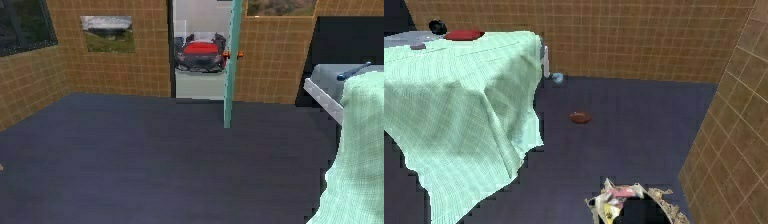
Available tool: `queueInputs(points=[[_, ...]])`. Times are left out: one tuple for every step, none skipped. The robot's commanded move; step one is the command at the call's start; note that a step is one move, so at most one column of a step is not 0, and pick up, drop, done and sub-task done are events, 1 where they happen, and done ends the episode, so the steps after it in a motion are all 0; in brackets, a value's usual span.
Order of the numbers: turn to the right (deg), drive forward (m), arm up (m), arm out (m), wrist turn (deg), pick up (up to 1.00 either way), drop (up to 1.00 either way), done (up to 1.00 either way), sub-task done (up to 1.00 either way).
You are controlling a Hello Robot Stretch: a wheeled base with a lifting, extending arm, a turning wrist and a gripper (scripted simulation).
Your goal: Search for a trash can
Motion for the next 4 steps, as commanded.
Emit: queueInputs(points=[[0.0, 0.1, 0.0, 0.0, 0.0, 0.0, 0.0, 0.0, 0.0], [-45.0, 0.0, 0.0, 0.0, 0.0, 0.0, 0.0, 0.0, 0.0], [-39.0, 0.0, 0.0, 0.0, 0.0, 0.0, 0.0, 0.0, 0.0], [0.0, 1.0, 0.0, 0.0, 0.0, 0.0, 0.0, 0.0, 0.0]])
